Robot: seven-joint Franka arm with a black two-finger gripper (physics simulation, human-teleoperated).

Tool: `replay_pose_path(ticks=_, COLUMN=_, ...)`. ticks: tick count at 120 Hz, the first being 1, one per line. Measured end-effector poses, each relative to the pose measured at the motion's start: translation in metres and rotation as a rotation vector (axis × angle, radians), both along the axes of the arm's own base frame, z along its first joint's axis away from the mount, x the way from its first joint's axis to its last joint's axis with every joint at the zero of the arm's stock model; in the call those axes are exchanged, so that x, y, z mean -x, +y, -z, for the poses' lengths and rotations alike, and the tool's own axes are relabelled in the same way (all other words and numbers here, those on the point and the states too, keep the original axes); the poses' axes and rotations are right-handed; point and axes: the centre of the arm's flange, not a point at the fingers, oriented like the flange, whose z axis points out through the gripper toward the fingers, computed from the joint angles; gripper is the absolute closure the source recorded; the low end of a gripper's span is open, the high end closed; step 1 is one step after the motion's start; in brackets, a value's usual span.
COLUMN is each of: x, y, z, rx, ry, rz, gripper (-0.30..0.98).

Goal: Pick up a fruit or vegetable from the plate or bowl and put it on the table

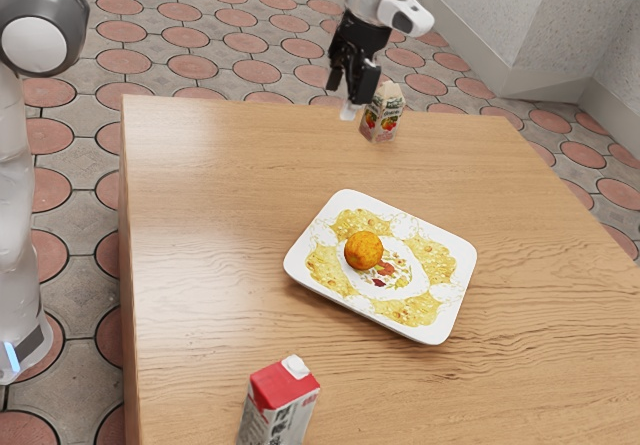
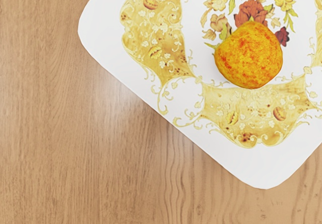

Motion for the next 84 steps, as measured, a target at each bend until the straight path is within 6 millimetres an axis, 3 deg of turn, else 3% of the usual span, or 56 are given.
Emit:
replay_pose_path(ticks=41, x=-0.019, y=0.0, z=0.043, rx=0.0, ry=-0.026, rz=0.0, gripper=0.0)
replay_pose_path(ticks=84, x=-0.028, y=0.0, z=0.063, rx=0.0, ry=-0.054, rz=0.0, gripper=0.0)
